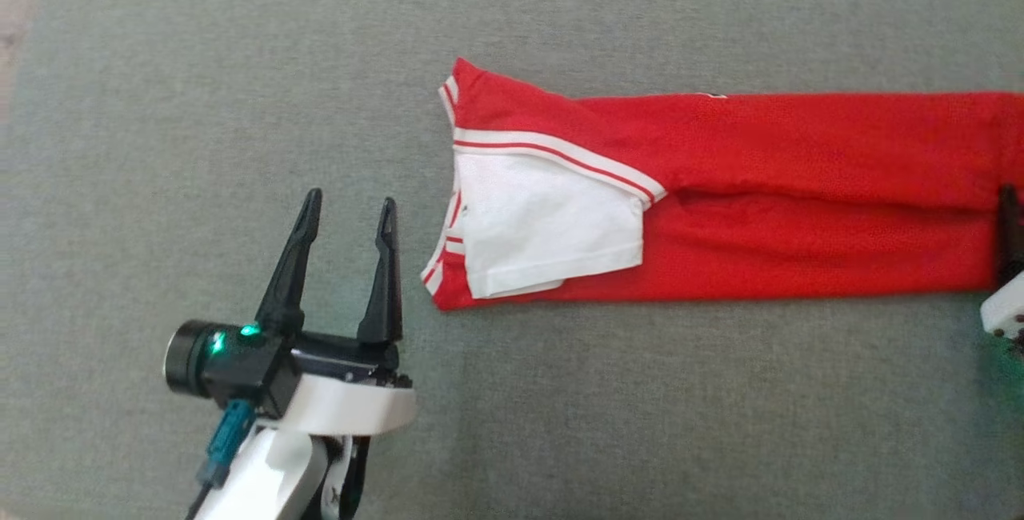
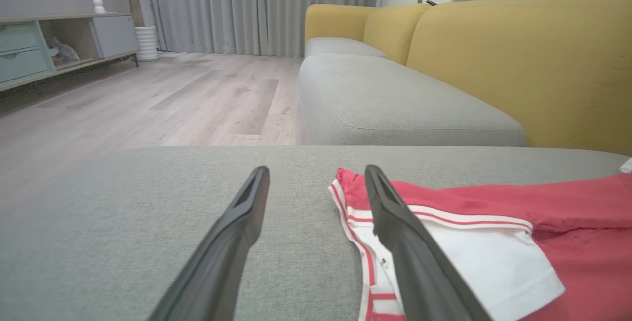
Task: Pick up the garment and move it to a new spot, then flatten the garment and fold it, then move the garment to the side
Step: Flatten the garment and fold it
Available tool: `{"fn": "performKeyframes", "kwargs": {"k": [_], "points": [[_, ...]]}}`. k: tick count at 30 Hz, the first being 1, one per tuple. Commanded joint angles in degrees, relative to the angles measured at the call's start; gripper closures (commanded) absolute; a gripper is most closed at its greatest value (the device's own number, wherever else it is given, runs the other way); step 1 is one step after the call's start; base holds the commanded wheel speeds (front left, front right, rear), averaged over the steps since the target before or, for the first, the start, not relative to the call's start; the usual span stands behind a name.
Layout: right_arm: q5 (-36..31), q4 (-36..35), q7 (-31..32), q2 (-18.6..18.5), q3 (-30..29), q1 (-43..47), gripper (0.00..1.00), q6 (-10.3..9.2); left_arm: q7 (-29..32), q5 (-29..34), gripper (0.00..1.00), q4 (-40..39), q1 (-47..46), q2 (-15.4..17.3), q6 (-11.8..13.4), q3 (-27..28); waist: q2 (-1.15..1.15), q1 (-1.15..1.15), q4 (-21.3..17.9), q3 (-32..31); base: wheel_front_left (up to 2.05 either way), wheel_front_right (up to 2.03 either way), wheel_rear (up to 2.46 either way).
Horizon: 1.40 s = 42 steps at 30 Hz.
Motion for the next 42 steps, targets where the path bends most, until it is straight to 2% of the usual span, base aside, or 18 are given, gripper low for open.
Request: {"fn": "performKeyframes", "kwargs": {"k": [1,2,7,12,16,19,24,28,32,36,37,38,39,42], "points": [[0.6,-1.2,1.5,-0.7,1.8,1.1,0.62,-0.04,-0.4,1.9,0.00,-1.3,0.3,-0.2,-0.6,4.0,0.00,0.00,0.7,-0.6,0.00,0.00,0.00],[1.3,-1.2,1.9,-0.7,2.1,1.2,1.00,-0.04,-0.5,2.7,0.00,-1.2,1.2,-1.1,-1.1,5.2,0.00,0.00,0.8,-0.8,0.00,0.00,0.00],[2.7,-2.4,0.2,-1.3,2.1,2.2,1.00,-0.04,-0.5,6.5,0.00,-1.4,4.4,-4.2,-3.0,9.5,0.00,0.00,0.3,-2.0,0.00,0.00,0.00],[2.6,-5.8,-1.3,-3.8,-2.2,4.1,1.00,-0.04,-0.5,10.2,0.00,-1.8,7.3,-6.8,-6.6,13.2,0.00,0.00,-0.8,-3.7,0.00,0.00,0.00],[2.2,-11.8,1.3,-5.6,-5.6,5.7,1.00,-0.04,-0.5,12.2,0.00,-1.6,8.4,-7.6,-8.9,15.9,0.00,0.00,-2.1,-4.5,0.00,0.00,0.00],[4.1,-18.9,4.2,-5.2,-5.2,5.0,1.00,-0.04,-0.5,13.2,0.00,-1.8,9.1,-8.1,-10.1,17.8,0.00,0.00,-3.3,-4.6,0.00,0.00,0.00],[8.0,-32.2,9.3,0.0,1.9,2.1,1.00,-0.04,-0.5,15.1,0.00,-1.6,9.3,-8.9,-12.5,19.0,0.00,0.00,-4.3,-4.6,0.00,0.00,0.00],[10.2,-38.6,11.8,5.2,10.2,1.6,1.00,-0.04,-0.5,16.4,0.00,-0.7,9.3,-9.4,-14.1,19.4,0.00,0.00,-3.7,-5.0,0.00,0.00,0.00],[8.4,-38.8,12.3,9.1,19.7,1.2,1.00,-0.04,-0.5,17.2,0.00,0.2,9.6,-9.9,-15.2,20.2,0.00,0.00,-2.3,-5.2,0.00,0.00,0.00],[5.9,-32.9,9.9,12.0,27.9,-0.1,1.00,-0.04,-0.5,18.2,0.00,1.2,9.8,-10.7,-15.9,20.6,0.00,0.00,-0.6,-5.5,0.00,0.00,0.00],[5.7,-30.7,9.2,12.5,29.8,-0.4,0.94,-0.04,-0.5,18.7,0.00,1.5,9.8,-10.9,-16.1,20.6,0.00,0.00,0.0,-5.6,0.00,0.00,0.00],[5.7,-28.4,8.6,12.8,31.2,-0.5,0.67,-0.04,-0.5,19.1,0.00,1.9,9.9,-11.1,-16.2,20.5,0.00,0.00,0.4,-5.8,0.00,0.00,0.00],[5.2,-26.1,7.6,13.0,32.3,-0.8,0.00,-0.04,-0.5,19.3,0.00,2.2,9.9,-11.4,-16.4,20.4,0.00,0.00,0.9,-5.9,0.00,0.00,0.00],[7.5,-22.0,2.0,13.2,34.5,-1.7,0.00,-0.04,-0.5,19.9,0.00,3.0,10.1,-12.0,-16.9,20.6,0.00,0.00,2.0,-6.3,0.00,0.00,0.00]]}}
